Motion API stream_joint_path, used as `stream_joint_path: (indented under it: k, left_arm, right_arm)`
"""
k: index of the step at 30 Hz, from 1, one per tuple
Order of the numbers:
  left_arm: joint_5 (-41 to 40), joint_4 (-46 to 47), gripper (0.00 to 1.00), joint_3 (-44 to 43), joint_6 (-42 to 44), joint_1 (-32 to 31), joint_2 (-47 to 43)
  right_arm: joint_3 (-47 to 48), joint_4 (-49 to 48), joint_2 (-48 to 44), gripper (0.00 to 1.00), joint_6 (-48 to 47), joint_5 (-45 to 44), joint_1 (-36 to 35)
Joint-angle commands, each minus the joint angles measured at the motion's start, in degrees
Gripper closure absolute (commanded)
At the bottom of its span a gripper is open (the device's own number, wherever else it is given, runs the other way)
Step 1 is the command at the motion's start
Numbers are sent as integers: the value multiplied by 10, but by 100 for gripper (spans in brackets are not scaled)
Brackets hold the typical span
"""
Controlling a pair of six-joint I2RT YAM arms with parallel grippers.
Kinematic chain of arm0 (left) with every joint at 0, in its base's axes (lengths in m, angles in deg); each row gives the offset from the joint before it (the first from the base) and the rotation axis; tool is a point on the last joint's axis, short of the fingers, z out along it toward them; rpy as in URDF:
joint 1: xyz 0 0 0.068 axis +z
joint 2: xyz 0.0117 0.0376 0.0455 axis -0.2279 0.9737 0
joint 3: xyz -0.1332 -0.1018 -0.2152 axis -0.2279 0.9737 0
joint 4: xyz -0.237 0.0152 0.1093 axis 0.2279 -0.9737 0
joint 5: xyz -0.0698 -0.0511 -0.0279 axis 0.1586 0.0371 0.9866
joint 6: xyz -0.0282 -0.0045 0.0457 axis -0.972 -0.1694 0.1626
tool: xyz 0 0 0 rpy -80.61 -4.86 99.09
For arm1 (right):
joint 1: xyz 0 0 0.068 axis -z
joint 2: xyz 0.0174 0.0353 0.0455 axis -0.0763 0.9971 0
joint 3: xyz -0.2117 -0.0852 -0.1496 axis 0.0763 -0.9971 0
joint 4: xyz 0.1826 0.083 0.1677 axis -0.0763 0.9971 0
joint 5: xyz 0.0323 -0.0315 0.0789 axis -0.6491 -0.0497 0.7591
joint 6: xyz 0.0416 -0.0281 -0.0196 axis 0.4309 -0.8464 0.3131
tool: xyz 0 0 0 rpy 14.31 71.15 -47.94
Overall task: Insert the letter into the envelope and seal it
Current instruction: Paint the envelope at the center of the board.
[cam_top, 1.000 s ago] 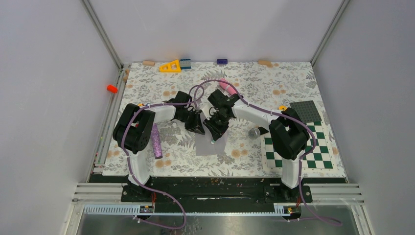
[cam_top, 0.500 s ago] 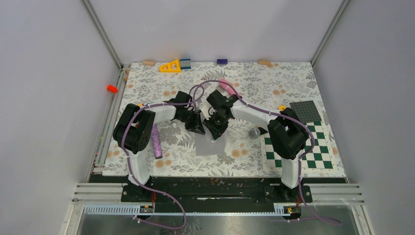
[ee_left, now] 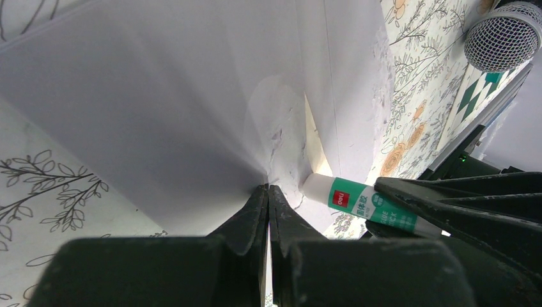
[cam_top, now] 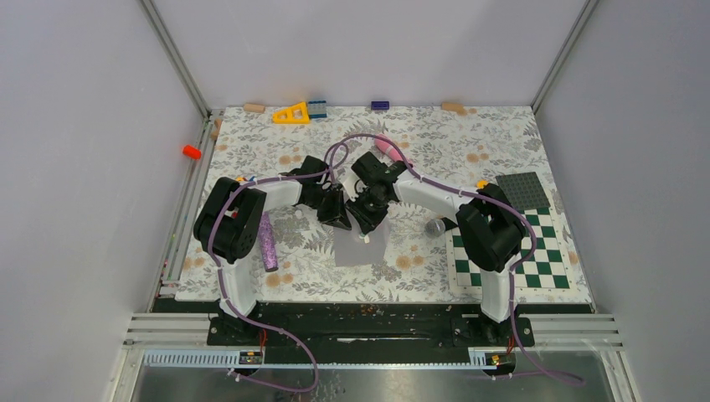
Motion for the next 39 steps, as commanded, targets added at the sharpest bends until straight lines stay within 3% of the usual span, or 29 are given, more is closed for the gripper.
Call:
stream_joint_path:
  k: [1, 23, 34, 39]
  left_arm:
    - [-90, -3, 100, 10, 43, -17, 15]
    - [-90, -3, 100, 11, 46, -17, 14]
    - [-95, 4, 100, 14, 48, -16, -8]
    - [-94, 3, 100, 12, 48, -16, -4]
  right_arm:
    - [21, -34, 19, 100, 10, -37, -6]
    - [23, -104, 24, 100, 31, -128, -6]
    - [-15, -110, -41, 100, 33, -24, -6]
    - [-12, -86, -40, 100, 27, -21, -6]
